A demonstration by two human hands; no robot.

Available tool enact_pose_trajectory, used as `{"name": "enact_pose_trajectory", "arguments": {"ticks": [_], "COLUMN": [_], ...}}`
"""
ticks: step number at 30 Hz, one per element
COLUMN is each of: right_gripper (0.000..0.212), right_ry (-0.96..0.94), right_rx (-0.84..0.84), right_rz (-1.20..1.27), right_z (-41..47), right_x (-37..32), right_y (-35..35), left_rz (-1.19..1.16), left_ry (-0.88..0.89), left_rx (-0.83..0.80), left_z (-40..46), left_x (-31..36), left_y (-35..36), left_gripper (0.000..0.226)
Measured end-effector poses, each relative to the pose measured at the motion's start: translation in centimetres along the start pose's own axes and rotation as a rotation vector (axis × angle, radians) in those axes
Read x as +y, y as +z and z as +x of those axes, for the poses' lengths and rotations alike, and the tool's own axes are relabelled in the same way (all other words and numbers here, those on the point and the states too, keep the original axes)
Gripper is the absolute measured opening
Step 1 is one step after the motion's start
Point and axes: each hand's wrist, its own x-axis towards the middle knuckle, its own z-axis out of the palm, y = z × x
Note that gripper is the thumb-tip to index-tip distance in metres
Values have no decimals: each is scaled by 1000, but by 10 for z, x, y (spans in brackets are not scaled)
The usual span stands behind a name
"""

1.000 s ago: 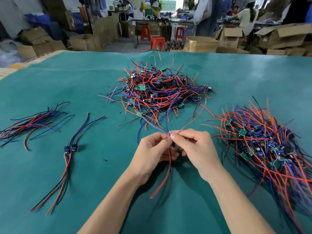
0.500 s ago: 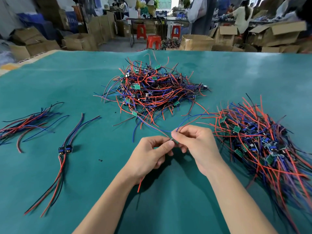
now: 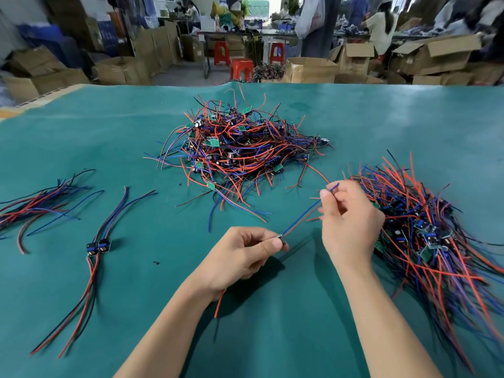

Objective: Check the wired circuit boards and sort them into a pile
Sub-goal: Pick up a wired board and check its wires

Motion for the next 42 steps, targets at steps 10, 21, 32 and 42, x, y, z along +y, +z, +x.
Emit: {"name": "enact_pose_trajectory", "arguments": {"ticks": [10,21,32,42], "right_gripper": [10,13,9,11], "right_ry": [370,228,671,803], "right_rx": [343,-613,-369,-145], "right_rz": [382,318,686,1003], "right_z": [12,-34,-9,20], "right_x": [6,-37,-37,-52], "right_y": [-7,18,0,-8], "left_rz": [-170,-190,-58,10], "left_ry": [29,41,5,5], "left_rx": [49,137,-178,-242], "left_z": [-2,0,-6,-9], "left_x": [1,2,13,15], "left_y": [-3,1,3,1], "left_gripper": [22,26,21,21]}}
